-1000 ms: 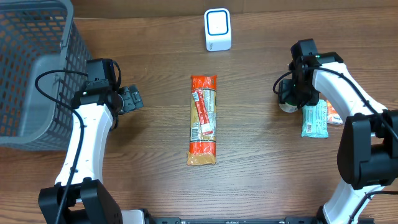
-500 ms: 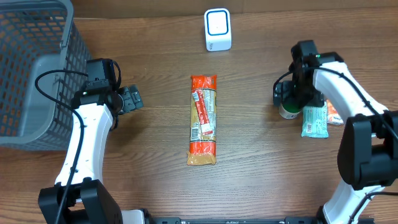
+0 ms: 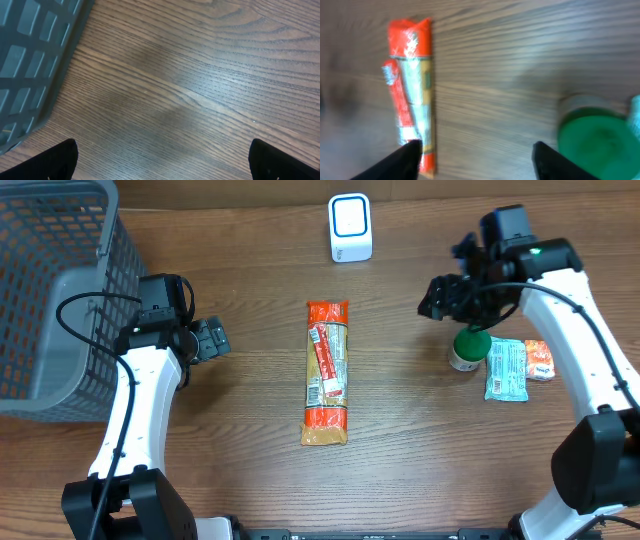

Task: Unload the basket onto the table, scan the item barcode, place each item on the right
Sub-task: 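Move the right gripper over the pasta pack and lower onto it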

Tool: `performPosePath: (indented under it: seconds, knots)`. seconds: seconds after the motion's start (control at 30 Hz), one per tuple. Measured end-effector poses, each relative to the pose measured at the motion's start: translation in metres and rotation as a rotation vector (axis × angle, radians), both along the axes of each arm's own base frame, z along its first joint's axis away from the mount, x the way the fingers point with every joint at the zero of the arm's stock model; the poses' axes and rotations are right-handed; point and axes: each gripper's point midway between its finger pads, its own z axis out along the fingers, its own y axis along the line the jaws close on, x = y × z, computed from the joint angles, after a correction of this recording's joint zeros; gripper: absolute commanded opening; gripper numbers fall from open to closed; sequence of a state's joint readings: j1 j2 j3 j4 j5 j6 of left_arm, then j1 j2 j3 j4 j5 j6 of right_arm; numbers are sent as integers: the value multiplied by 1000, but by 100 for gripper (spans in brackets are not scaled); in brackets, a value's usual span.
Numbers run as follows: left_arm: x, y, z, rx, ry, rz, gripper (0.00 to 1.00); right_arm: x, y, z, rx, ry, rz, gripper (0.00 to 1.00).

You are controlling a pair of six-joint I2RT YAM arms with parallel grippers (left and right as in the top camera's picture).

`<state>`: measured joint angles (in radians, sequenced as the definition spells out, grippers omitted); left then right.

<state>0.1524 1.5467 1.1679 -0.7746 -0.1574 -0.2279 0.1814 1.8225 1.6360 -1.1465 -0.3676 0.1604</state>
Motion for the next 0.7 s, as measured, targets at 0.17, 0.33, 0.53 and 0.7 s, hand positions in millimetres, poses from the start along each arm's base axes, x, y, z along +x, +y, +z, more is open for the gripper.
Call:
performPosePath:
  seconds: [0.17,0.33,0.53,0.7]
  knots:
    - [0,0,0,0,0,0,100,-15,53,5,42,-21,129,42]
    - [0,0,0,0,0,0,100,-42,108,0,22,-23,215,42]
    - [0,0,0,0,0,0,100,-78,150,-35,-36,-14,263,42]
    - [0,0,0,0,0,0,100,-92,172,-66,-39,-59,306,43]
